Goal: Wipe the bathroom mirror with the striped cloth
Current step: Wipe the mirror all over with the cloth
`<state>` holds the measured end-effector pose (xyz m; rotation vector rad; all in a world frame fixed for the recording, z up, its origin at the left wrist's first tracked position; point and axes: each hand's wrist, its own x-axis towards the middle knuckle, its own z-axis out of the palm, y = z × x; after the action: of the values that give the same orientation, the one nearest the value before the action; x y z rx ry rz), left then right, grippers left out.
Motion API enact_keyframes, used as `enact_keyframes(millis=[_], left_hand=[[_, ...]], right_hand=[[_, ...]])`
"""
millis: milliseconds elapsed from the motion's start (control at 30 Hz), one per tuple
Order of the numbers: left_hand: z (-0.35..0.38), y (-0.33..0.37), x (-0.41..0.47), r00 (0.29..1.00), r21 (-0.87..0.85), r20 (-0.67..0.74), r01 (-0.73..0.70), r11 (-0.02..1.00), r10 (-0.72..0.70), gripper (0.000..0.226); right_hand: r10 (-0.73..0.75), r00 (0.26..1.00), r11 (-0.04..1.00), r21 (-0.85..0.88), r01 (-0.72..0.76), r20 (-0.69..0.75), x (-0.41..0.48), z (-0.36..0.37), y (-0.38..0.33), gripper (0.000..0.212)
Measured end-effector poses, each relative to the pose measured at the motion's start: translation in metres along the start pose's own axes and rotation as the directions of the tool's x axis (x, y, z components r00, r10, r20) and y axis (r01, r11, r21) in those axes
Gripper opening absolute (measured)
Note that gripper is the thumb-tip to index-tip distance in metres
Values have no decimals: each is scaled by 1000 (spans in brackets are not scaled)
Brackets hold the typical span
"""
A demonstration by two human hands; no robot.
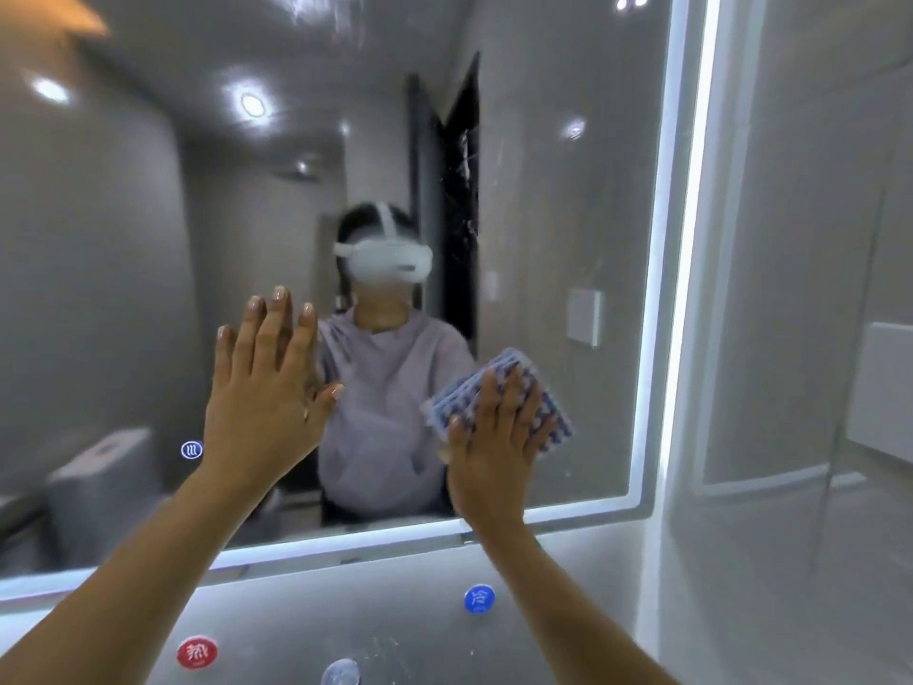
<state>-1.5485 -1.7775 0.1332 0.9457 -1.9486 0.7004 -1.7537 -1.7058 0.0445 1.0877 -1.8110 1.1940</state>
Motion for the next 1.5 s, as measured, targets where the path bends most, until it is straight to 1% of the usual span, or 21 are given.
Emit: enact_keyframes(millis=[67,133,200,267,367,400,467,533,600,667,733,800,867,900,1067,1133,1200,1267,1333,1400,1500], left_hand=[[2,-1,0,1000,-2,-4,-3,1000,3,77],[3,-2,0,1000,2,0,-5,1000,5,78],[5,-3,-1,1000,11,-5,-8,1000,8,78],[6,-3,-1,1000,15,-17,-12,1000,12,78],[5,-5,-1,1000,10,-23,-12,1000,12,78],[5,-5,-2,1000,5,-24,-10,1000,10,78],[4,-5,-2,1000,-6,-30,-7,1000,6,77],[3,-3,-1,1000,-12,-29,-6,1000,5,77],[2,-1,-1,1000,-10,-21,-4,1000,3,77],[2,-1,-1,1000,-16,-17,1,1000,-1,77],[4,-1,-1,1000,-18,-19,1,1000,-2,77],[5,-1,-1,1000,-22,-19,-5,1000,4,77],[7,-2,0,1000,-13,-23,-14,1000,14,78],[7,-2,0,1000,-5,-22,-17,1000,17,78],[8,-4,0,999,-8,-26,-20,1000,19,79],[8,-4,0,999,-17,-34,-21,1000,20,78],[7,-5,-1,999,-20,-34,-15,1000,15,78],[6,-4,-1,1000,-13,-25,-14,1000,13,78],[5,-3,-1,1000,-16,-15,-14,1000,14,78],[4,-3,-1,1000,-18,-4,-8,1000,8,78],[2,-1,-1,1000,-28,6,-2,1000,2,78]], right_hand=[[-194,979,981,5,194,64,-43,14,0,59],[-336,930,941,4,340,148,-69,19,11,57],[-392,902,916,-15,401,179,-69,17,23,55],[-409,895,908,-18,418,179,-57,10,33,55],[-303,945,951,-34,309,121,-35,0,51,57],[-222,971,973,-37,226,89,-28,-3,58,58],[20,999,1000,4,-21,45,-12,-8,67,62],[225,974,972,67,-225,6,-2,-9,63,62],[311,950,946,100,-307,-29,0,-7,48,59],[345,939,932,120,-341,-13,-5,-3,32,58],[273,962,958,86,-272,4,-21,3,24,60],[83,994,996,35,-86,73,-48,10,19,60],[-121,983,993,14,120,136,-72,17,19,58],[-186,971,982,10,186,148,-78,19,22,59],[-323,927,942,-31,334,192,-68,9,44,55],[-320,920,938,-59,340,224,-59,5,59,53],[-203,956,972,-74,223,211,-47,-1,78,58],[47,988,999,-18,-45,148,-30,-11,94,64],[253,965,966,27,-256,67,-16,-16,100,67],[349,937,936,-41,-348,17,-9,-12,93,62],[464,882,882,-129,-452,79,-12,2,62,57]])
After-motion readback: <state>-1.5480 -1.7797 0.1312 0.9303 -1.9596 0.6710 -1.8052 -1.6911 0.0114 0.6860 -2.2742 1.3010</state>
